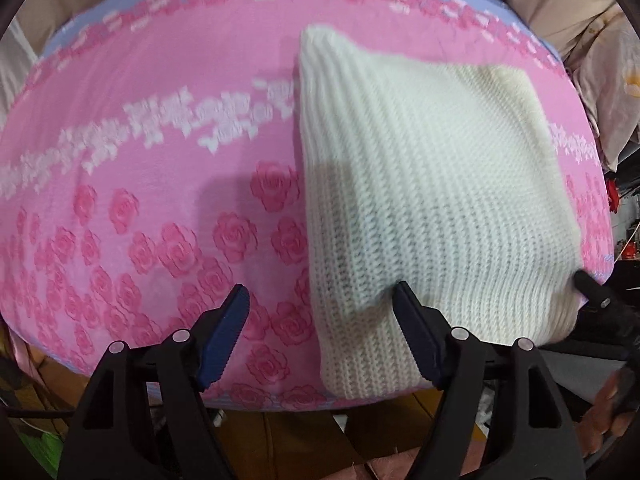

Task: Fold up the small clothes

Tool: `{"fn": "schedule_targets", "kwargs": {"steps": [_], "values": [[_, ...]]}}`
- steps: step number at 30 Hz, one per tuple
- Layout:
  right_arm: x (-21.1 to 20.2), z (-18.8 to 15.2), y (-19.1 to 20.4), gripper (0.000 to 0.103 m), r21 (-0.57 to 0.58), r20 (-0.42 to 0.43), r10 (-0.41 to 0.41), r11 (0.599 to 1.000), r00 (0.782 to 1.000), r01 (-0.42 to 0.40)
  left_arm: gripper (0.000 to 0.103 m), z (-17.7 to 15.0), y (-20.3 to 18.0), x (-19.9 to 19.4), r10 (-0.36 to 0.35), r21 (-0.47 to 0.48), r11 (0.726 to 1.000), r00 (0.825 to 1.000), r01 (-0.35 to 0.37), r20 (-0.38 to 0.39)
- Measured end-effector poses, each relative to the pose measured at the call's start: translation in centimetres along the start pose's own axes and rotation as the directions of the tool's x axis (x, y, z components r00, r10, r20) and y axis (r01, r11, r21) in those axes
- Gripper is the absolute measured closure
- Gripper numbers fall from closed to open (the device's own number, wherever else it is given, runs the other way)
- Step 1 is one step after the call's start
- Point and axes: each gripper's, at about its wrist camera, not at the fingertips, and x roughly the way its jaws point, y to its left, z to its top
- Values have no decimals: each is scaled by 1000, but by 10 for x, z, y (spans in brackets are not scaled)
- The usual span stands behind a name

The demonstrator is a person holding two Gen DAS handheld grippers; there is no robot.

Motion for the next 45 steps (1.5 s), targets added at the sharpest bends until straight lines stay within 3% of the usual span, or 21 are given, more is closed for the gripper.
{"fn": "schedule_targets", "kwargs": {"steps": [2,5,7,8,10,11,13,15,17,18,19,20,23,25,29,32,37,41,42,44,45], "values": [[-12,15,11,46,-50,61,-62,997,996,65,31,3,-5,-6,11,23,1000,999,-12,30],[-4,46,17,41,-85,107,-118,988,987,128,30,10,-11,-1,25,35,999,999,-26,31],[24,64,18,40,-82,65,-112,990,992,117,30,13,-13,4,35,41,999,999,-36,29],[42,69,15,43,-75,9,-97,992,995,98,30,15,-15,8,47,43,998,999,-48,24],[73,75,20,75,-67,-75,-94,994,993,89,29,18,-12,11,52,38,998,999,-52,17],[70,76,29,83,-78,-62,-95,993,994,90,29,18,-11,10,52,32,998,998,-52,23],[34,73,49,85,-137,59,4,991,998,5,30,15,-9,6,60,33,998,998,-61,37],[10,71,54,85,-153,116,47,988,992,-28,29,14,-8,7,59,30,998,998,-61,37],[15,71,44,85,-135,108,23,991,994,-8,29,15,-8,8,51,22,998,998,-51,30],[34,71,29,85,-114,56,-23,993,998,29,29,15,-8,9,47,21,999,999,-47,26],[57,69,16,83,-103,-6,-74,992,997,73,29,16,-8,11,40,20,999,999,-40,21],[76,66,4,72,-79,-60,-108,992,992,103,29,16,-9,11,46,22,999,999,-46,20],[61,64,-9,69,43,-30,-9,999,1000,10,29,16,-9,12,55,20,998,998,-56,20],[39,61,-3,65,34,5,-6,999,1000,6,28,18,-6,13,50,9,999,999,-51,15],[23,41,-3,50,-6,-32,-21,1000,999,21,28,16,-5,12,48,2,999,999,-48,15],[23,20,-9,48,25,-91,-22,999,996,24,28,14,-2,7,32,-6,999,999,-32,25],[30,0,-11,41,126,-143,118,987,983,-100,25,12,15,3,11,-76,997,999,-8,33],[47,4,-9,41,133,-152,76,990,985,-56,24,11,30,19,-21,-132,991,999,17,-31],[48,8,-5,45,137,-145,70,989,987,-50,24,11,32,19,-25,-138,990,999,20,-31],[40,19,14,83,88,-105,55,995,993,-46,24,12,33,16,-11,-130,991,1000,8,-19],[31,23,24,85,54,-79,59,997,995,-55,24,12,33,14,1,-126,992,1000,-2,-11]]}}
